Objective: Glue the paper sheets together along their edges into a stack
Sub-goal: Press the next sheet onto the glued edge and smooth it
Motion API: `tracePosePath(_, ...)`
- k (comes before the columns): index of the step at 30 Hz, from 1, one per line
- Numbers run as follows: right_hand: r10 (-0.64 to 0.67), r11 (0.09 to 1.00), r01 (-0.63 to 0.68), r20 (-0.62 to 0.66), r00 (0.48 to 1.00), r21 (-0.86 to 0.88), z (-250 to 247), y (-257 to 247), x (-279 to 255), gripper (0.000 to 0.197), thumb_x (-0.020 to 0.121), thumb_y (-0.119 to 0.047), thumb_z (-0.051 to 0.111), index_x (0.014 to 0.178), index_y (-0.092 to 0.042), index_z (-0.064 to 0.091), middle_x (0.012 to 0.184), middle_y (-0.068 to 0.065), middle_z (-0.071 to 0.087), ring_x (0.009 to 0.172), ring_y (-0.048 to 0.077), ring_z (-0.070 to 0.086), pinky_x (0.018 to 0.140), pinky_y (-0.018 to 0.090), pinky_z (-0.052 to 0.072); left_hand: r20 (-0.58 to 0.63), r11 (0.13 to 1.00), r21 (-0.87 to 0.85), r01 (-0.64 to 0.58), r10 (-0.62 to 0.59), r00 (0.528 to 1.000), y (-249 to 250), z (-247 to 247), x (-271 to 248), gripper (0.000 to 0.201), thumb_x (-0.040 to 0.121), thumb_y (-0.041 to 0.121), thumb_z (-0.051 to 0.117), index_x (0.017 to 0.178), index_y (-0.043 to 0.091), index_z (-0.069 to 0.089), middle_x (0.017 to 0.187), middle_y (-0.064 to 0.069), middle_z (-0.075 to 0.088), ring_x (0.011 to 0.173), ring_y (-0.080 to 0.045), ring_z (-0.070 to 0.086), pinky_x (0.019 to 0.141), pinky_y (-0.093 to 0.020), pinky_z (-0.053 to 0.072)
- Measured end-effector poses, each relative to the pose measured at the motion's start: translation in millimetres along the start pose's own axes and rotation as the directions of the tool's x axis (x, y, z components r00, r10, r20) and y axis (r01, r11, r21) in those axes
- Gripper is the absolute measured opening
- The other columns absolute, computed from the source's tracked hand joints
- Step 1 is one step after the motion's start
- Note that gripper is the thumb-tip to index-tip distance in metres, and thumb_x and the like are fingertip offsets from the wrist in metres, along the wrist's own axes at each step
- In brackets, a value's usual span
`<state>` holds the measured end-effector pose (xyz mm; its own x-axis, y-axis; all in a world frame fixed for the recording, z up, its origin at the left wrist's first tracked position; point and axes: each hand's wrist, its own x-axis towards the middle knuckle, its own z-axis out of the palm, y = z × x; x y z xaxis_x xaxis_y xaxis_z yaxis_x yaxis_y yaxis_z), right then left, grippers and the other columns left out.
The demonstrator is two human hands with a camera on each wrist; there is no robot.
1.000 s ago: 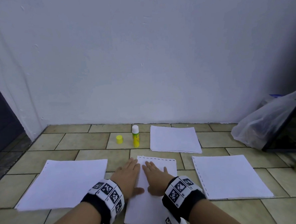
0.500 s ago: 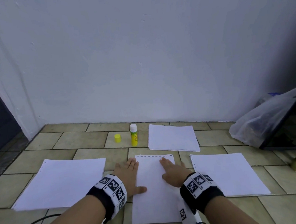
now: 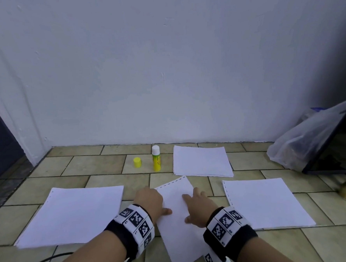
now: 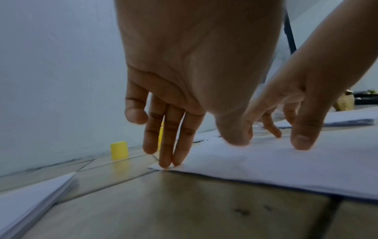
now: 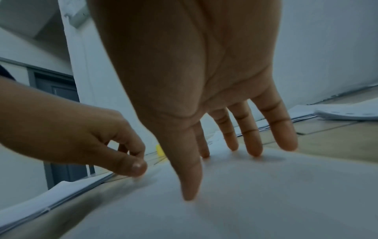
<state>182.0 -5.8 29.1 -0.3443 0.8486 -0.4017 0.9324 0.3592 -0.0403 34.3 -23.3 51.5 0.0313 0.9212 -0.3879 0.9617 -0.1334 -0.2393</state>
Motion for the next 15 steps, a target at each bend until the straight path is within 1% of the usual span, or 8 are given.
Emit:
tracePosePath(2,-0.051,0.999,0.051,-0.010,0.999,-0.004,0.9,-3.6,0.5,0.051,0.090,-0.015,0.056,0.137,-0.011,0.036,0.139,0.016,0.029,0.124,0.035,0.035,0.098,0.042,0.044,-0.064,1.000,-0.003,-0.024,0.024,0.998,-4.4,1.4,1.9,0.034,0.102,0.028,0.041,0.127,0.008,0.053,0.130,-0.009,0.050,0.120,-0.024,0.047,0.089,-0.032,0.040)
tracePosePath(3,-0.080,0.997,0.080,-0.013,0.997,-0.002,2.0,-4.8,0.6,0.051,0.090,-0.010,0.054,0.138,-0.011,0.036,0.139,0.015,0.029,0.125,0.034,0.034,0.099,0.042,0.044,-0.094,0.998,-0.024,-0.050,0.047,0.994,-7.4,4.2,3.2,0.032,0.100,0.015,0.040,0.130,0.008,0.048,0.135,-0.010,0.045,0.123,-0.025,0.044,0.093,-0.034,0.041)
tracePosePath(5,-0.130,0.991,0.130,-0.002,0.992,0.006,4.0,-6.8,0.1,0.056,0.089,-0.006,0.051,0.142,-0.013,0.034,0.142,0.014,0.028,0.129,0.033,0.030,0.102,0.043,0.041,-0.134,0.986,-0.050,-0.159,0.151,0.979,-14.6,14.0,7.5,0.045,0.097,0.006,0.041,0.141,0.009,0.036,0.150,-0.011,0.028,0.135,-0.026,0.032,0.103,-0.037,0.037)
tracePosePath(7,-0.166,0.986,0.166,0.000,0.986,-0.005,4.4,-7.9,-2.0,0.060,0.088,-0.005,0.052,0.144,-0.013,0.031,0.146,0.012,0.025,0.132,0.032,0.027,0.105,0.043,0.039,-0.126,0.969,-0.056,-0.243,0.234,0.964,-21.4,20.4,8.1,0.056,0.097,0.008,0.041,0.150,0.010,0.022,0.161,-0.004,0.009,0.145,-0.021,0.015,0.114,-0.038,0.026)
tracePosePath(8,-0.179,0.984,0.179,-0.001,0.984,-0.008,3.9,-7.2,-2.8,0.063,0.088,-0.005,0.053,0.146,-0.014,0.029,0.148,0.011,0.024,0.134,0.032,0.025,0.106,0.042,0.037,-0.102,0.969,-0.076,-0.235,0.227,0.969,-24.8,22.7,7.9,0.059,0.098,0.012,0.042,0.152,0.011,0.017,0.161,-0.002,0.005,0.147,-0.019,0.011,0.116,-0.039,0.024)
tracePosePath(10,-0.180,0.984,0.180,-0.008,0.984,-0.010,2.8,-2.4,-2.7,0.066,0.089,-0.007,0.052,0.148,-0.018,0.026,0.152,0.009,0.022,0.137,0.029,0.023,0.109,0.043,0.035,-0.049,0.974,-0.130,-0.185,0.180,0.982,-30.9,24.9,7.9,0.061,0.098,0.025,0.047,0.151,0.013,0.019,0.159,-0.003,0.014,0.144,-0.021,0.017,0.112,-0.040,0.030)
tracePosePath(12,-0.142,0.990,0.142,-0.042,0.989,-0.020,1.7,5.2,-2.0,0.063,0.091,-0.011,0.050,0.148,-0.019,0.026,0.151,0.007,0.024,0.137,0.028,0.025,0.108,0.044,0.035,-0.042,0.984,-0.079,-0.159,0.156,0.987,-33.5,22.6,5.0,0.064,0.092,0.043,0.055,0.143,0.014,0.030,0.147,-0.006,0.030,0.134,-0.023,0.029,0.104,-0.039,0.034)
tracePosePath(15,-0.070,0.998,0.070,-0.051,0.996,-0.001,2.1,16.9,0.3,0.061,0.093,-0.021,0.051,0.148,-0.018,0.024,0.154,0.004,0.022,0.139,0.025,0.024,0.109,0.047,0.032,-0.032,0.988,-0.039,-0.149,0.148,0.989,-33.7,22.2,3.9,0.077,0.082,0.057,0.063,0.137,0.013,0.033,0.139,-0.009,0.033,0.129,-0.025,0.031,0.101,-0.040,0.034)
